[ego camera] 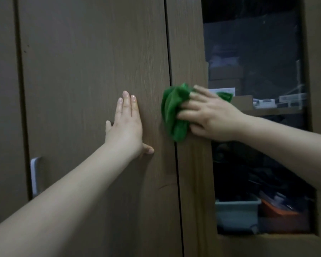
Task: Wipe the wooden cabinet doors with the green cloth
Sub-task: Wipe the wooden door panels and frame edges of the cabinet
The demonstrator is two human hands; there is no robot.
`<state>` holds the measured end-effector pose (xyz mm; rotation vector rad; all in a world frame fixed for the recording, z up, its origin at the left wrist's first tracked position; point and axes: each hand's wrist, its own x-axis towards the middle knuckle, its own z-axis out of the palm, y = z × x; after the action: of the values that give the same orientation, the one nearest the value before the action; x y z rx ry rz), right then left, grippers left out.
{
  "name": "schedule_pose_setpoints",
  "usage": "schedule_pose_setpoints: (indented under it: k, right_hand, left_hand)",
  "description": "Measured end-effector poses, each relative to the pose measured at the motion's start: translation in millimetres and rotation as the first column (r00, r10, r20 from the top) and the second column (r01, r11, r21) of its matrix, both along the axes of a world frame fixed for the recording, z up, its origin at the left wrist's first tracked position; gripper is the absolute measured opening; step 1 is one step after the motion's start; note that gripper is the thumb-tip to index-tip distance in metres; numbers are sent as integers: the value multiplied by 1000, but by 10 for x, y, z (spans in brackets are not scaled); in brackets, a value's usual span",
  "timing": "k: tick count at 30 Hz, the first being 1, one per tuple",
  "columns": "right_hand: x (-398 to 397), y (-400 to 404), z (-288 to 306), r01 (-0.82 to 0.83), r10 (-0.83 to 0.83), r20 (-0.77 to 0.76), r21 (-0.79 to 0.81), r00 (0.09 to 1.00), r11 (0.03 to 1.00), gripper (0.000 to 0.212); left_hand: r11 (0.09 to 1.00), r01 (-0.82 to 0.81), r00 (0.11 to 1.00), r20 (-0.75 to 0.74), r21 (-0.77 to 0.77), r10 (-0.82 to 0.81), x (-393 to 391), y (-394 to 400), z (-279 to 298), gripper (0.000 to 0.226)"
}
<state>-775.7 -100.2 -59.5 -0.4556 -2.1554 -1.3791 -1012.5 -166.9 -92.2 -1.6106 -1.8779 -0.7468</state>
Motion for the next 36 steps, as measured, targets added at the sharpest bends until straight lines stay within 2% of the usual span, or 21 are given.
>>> schedule_pose_setpoints:
  k: [3,5,7,10,15,17,19,21,22,24,26,27,30,33,36]
  right_hand:
    - [-90,4,224,-18,-19,-348,-104,937,994,57]
    - [-209,21,225,-4,-56,-427,-137,903,990,59]
    - [-315,31,72,39,-79,-439,-100,895,994,57]
    - [-377,33,-310,88,-84,-364,-5,927,996,52]
    - [-275,64,-996,44,-42,-188,6,981,999,48]
    - [-126,77,-1192,3,-3,-17,3,1000,1000,43]
    - [90,76,-1195,-30,28,204,9,978,1000,36]
    - [227,104,-1048,-46,37,283,28,958,999,32]
    - [241,115,-940,-45,36,224,34,974,998,30]
    - [131,103,-733,-31,31,-40,12,999,999,32]
    - [-119,47,-627,4,-11,-277,-26,961,1000,43]
    - [-258,21,-627,24,-34,-338,-31,941,999,47]
    - [-568,-30,-798,27,-27,-364,-4,931,1000,48]
    - [-730,-22,-1067,2,9,-314,33,949,999,46]
    - [-761,23,-1355,-25,25,-223,1,974,1000,47]
  left_hand:
    - [1000,7,1000,27,-8,-6,10,-17,3,158]
    - [999,32,999,36,20,-33,-21,-18,-58,151]
    - [996,65,997,30,62,-67,-63,-20,-206,138]
    - [992,101,995,7,78,-102,-71,-13,-498,128]
    - [996,87,996,-7,4,-87,-71,14,-743,150]
    - [996,87,996,-17,-2,-87,-88,3,-758,151]
    - [997,82,997,-9,-1,-82,-89,-5,-751,151]
    - [997,80,997,-2,-8,-80,-70,-5,-743,150]
    - [996,85,996,-3,-12,-85,-64,-4,-742,149]
    - [995,101,995,-10,-10,-101,-92,-13,-745,147]
    - [992,122,992,-26,-16,-123,-154,-28,-752,146]
    - [992,125,991,-39,-25,-126,-185,-43,-761,148]
    - [994,96,989,-105,-46,-100,-243,-90,-830,154]
    - [995,88,987,-131,-37,-92,-255,-89,-873,155]
    - [997,80,988,-132,-21,-82,-267,-63,-869,154]
